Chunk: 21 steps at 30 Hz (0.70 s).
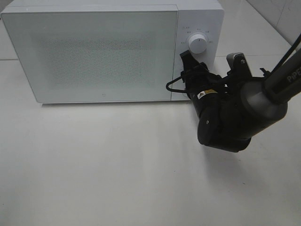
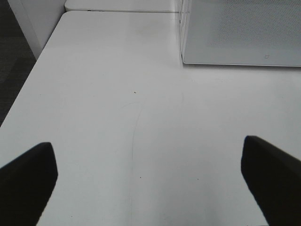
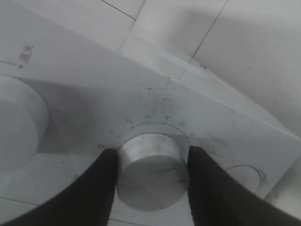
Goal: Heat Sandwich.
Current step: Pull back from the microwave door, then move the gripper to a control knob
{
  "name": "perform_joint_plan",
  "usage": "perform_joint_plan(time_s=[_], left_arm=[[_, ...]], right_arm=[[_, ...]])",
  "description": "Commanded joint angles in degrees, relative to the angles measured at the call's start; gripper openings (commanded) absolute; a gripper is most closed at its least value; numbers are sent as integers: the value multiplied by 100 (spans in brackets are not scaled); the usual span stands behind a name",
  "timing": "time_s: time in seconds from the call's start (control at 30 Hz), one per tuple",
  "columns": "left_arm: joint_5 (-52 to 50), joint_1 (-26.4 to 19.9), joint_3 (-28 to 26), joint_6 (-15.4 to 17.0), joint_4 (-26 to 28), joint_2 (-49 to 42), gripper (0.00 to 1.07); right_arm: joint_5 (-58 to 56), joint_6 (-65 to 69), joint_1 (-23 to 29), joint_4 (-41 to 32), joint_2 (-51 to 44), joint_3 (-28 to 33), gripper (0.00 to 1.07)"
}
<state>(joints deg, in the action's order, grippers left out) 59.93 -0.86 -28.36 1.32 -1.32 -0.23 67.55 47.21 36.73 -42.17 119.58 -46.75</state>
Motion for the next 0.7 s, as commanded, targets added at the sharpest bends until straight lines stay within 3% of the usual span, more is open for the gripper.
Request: perform_joint_plan(time_s=[0.03,0.4,0.7], left_arm=[[-52,-17,11,-17,11,-126,100],[-52,-17,11,-17,11,-126,100],[-52,-17,11,-17,11,-126,100]], right_arm=[[659,756,-6,97,-69,-52,4],[705,3025,-6,-69,-69,-52,5],[688,3306,-6,-74,-69,-52,5]])
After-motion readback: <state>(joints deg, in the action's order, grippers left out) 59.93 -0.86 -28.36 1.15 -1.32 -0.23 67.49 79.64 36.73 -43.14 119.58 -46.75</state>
